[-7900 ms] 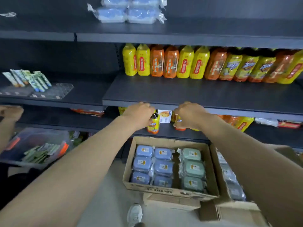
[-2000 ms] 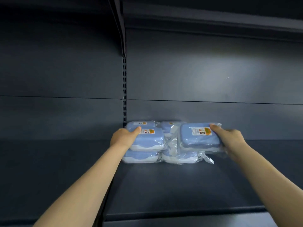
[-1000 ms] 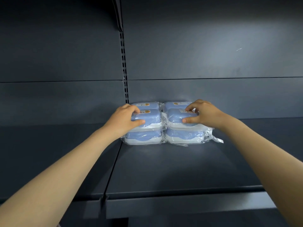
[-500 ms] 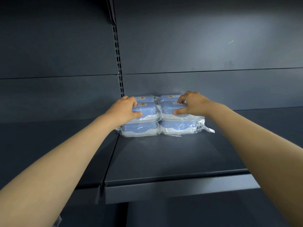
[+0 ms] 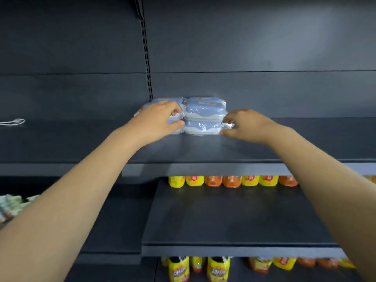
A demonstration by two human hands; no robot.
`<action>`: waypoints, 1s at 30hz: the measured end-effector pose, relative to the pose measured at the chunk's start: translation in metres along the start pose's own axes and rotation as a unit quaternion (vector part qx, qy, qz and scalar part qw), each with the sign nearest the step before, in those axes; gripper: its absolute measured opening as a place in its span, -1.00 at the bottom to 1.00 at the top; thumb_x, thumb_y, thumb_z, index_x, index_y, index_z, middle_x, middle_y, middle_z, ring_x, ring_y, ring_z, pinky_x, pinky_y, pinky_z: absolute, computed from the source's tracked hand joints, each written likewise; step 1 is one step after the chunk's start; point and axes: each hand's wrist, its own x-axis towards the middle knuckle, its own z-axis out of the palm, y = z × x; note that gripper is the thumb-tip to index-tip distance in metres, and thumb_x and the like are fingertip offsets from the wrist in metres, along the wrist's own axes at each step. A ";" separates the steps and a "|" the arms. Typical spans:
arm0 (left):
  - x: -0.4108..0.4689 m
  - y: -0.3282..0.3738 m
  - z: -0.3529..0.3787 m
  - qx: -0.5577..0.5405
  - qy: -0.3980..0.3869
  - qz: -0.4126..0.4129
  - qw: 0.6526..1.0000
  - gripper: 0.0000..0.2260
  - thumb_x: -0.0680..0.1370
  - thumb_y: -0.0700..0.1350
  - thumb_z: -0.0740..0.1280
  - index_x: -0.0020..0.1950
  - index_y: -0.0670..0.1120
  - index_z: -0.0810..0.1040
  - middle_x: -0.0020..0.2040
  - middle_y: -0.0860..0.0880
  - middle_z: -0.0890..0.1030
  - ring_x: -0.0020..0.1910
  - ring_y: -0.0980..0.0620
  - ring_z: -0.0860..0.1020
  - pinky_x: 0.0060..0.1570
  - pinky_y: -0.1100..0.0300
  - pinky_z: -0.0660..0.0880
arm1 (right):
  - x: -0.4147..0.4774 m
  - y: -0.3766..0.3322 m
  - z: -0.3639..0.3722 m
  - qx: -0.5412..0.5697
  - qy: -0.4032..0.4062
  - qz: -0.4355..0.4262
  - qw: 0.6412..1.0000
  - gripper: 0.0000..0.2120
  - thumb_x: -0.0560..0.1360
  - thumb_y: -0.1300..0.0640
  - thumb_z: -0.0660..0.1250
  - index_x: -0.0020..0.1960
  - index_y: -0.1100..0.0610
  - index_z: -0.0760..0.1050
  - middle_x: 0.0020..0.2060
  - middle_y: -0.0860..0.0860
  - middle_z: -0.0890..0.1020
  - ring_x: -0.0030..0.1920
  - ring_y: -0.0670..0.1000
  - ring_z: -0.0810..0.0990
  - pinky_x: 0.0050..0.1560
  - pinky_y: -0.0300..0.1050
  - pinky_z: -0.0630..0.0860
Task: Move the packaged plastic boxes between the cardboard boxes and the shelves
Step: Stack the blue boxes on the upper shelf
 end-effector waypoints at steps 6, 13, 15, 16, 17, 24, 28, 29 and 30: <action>-0.095 0.084 0.039 0.071 -0.052 -0.029 0.996 -0.68 0.57 0.05 0.25 0.26 -0.07 0.45 0.24 -0.01 0.48 0.25 -0.03 0.42 0.18 0.05 0.40 | -0.110 0.023 0.027 -0.005 -0.022 -0.043 0.999 -0.52 0.52 -0.14 0.24 0.32 0.14 0.44 0.27 0.12 0.49 0.30 0.14 0.39 0.26 0.06 0.40; -0.195 0.149 0.130 0.031 -0.176 -0.117 0.977 -0.65 0.58 0.05 0.24 0.33 -0.05 0.39 0.25 -0.01 0.46 0.27 -0.02 0.40 0.18 0.06 0.41 | -0.227 0.050 0.103 -0.019 -0.125 -0.071 0.989 -0.50 0.55 -0.14 0.22 0.38 0.11 0.37 0.31 0.10 0.46 0.34 0.11 0.36 0.26 0.01 0.40; -0.218 0.156 0.160 0.025 -0.206 -0.138 0.968 -0.67 0.59 0.04 0.23 0.31 -0.06 0.40 0.25 -0.01 0.46 0.27 -0.02 0.40 0.16 0.05 0.41 | -0.247 0.056 0.135 -0.010 -0.163 -0.065 0.985 -0.50 0.54 -0.14 0.23 0.39 0.09 0.36 0.29 0.08 0.46 0.33 0.10 0.36 0.23 -0.01 0.40; -0.228 0.157 0.175 0.025 -0.217 -0.144 0.965 -0.68 0.58 0.04 0.23 0.29 -0.07 0.41 0.24 -0.02 0.46 0.26 -0.03 0.41 0.15 0.05 0.42 | -0.256 0.058 0.152 -0.001 -0.179 -0.063 0.982 -0.50 0.54 -0.14 0.23 0.38 0.09 0.37 0.28 0.07 0.47 0.32 0.10 0.37 0.22 -0.01 0.40; -0.238 0.157 0.190 0.026 -0.230 -0.149 0.961 -0.69 0.58 0.04 0.24 0.26 -0.08 0.43 0.23 -0.03 0.47 0.25 -0.04 0.42 0.12 0.06 0.42 | -0.265 0.059 0.169 0.009 -0.195 -0.061 0.979 -0.50 0.53 -0.15 0.24 0.37 0.09 0.38 0.27 0.07 0.48 0.31 0.11 0.38 0.21 -0.02 0.40; -0.313 0.147 0.301 -0.018 -0.347 -0.206 0.915 -0.73 0.59 0.02 0.21 0.20 -0.11 0.44 0.20 -0.05 0.48 0.19 -0.05 0.44 0.04 0.10 0.41 | -0.322 0.057 0.293 0.042 -0.350 -0.029 0.935 -0.49 0.54 -0.17 0.21 0.38 0.11 0.37 0.30 0.08 0.47 0.30 0.10 0.42 0.21 -0.03 0.43; -0.357 0.135 0.368 -0.028 -0.405 -0.233 0.884 -0.70 0.60 0.02 0.18 0.24 -0.11 0.43 0.19 -0.07 0.50 0.17 -0.05 0.47 0.02 0.13 0.42 | -0.348 0.051 0.363 0.072 -0.402 0.021 0.912 -0.56 0.53 -0.12 0.24 0.30 0.11 0.43 0.23 0.08 0.52 0.23 0.08 0.49 0.13 -0.12 0.44; -0.369 0.134 0.382 -0.035 -0.419 -0.240 0.875 -0.70 0.60 0.02 0.18 0.25 -0.11 0.43 0.20 -0.08 0.51 0.17 -0.06 0.47 0.02 0.14 0.43 | -0.356 0.049 0.379 0.081 -0.415 0.026 0.906 -0.58 0.54 -0.11 0.24 0.28 0.12 0.43 0.23 0.07 0.53 0.22 0.07 0.49 0.11 -0.14 0.43; -0.380 0.132 0.394 -0.044 -0.430 -0.249 0.867 -0.70 0.60 0.02 0.18 0.26 -0.11 0.43 0.20 -0.08 0.51 0.17 -0.06 0.48 0.02 0.14 0.43 | -0.364 0.048 0.394 0.089 -0.427 0.035 0.899 -0.59 0.54 -0.11 0.24 0.28 0.11 0.43 0.23 0.06 0.52 0.22 0.05 0.49 0.11 -0.14 0.42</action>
